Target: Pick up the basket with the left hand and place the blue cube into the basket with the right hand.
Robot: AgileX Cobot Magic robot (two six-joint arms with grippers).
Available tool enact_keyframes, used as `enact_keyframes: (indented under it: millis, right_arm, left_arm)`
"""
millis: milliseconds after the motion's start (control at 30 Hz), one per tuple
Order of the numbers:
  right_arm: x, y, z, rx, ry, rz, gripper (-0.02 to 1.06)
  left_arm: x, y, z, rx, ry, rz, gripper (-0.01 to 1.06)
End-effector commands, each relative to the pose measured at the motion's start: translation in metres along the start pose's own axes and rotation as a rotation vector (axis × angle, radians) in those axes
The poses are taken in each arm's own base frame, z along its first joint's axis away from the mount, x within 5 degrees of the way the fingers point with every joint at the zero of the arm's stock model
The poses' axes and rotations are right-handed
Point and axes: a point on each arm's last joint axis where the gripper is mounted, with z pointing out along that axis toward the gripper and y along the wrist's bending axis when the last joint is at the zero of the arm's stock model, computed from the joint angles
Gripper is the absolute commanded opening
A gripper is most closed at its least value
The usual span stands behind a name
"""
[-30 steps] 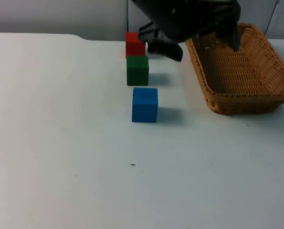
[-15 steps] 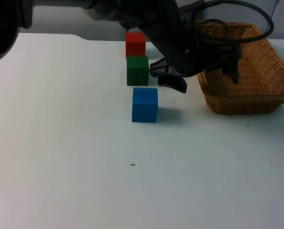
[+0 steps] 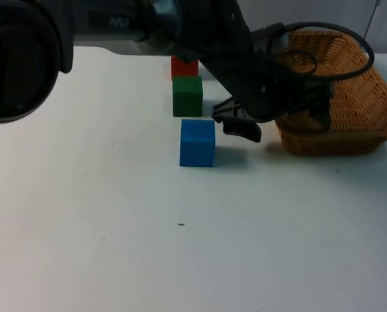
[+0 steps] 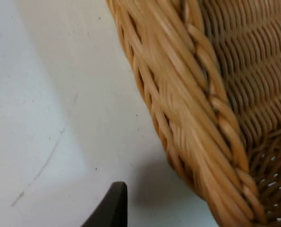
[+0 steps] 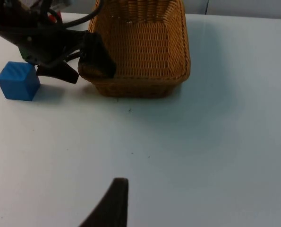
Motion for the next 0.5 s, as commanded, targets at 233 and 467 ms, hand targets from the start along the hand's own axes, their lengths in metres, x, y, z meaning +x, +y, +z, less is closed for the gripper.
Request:
enact_keyframes:
  millis: [233, 467]
  right_arm:
    - [0.0006, 0.0, 0.0007, 0.0, -0.007, 0.003, 1.04]
    - [0.0006, 0.0, 0.0007, 0.0, -0.007, 0.003, 1.04]
  left_arm:
    - [-0.0029, -0.0031, 0.0052, 0.023, -0.066, -0.012, 1.04]
    - [-0.0061, -0.0045, 0.0049, 0.04, -0.101, -0.046, 1.04]
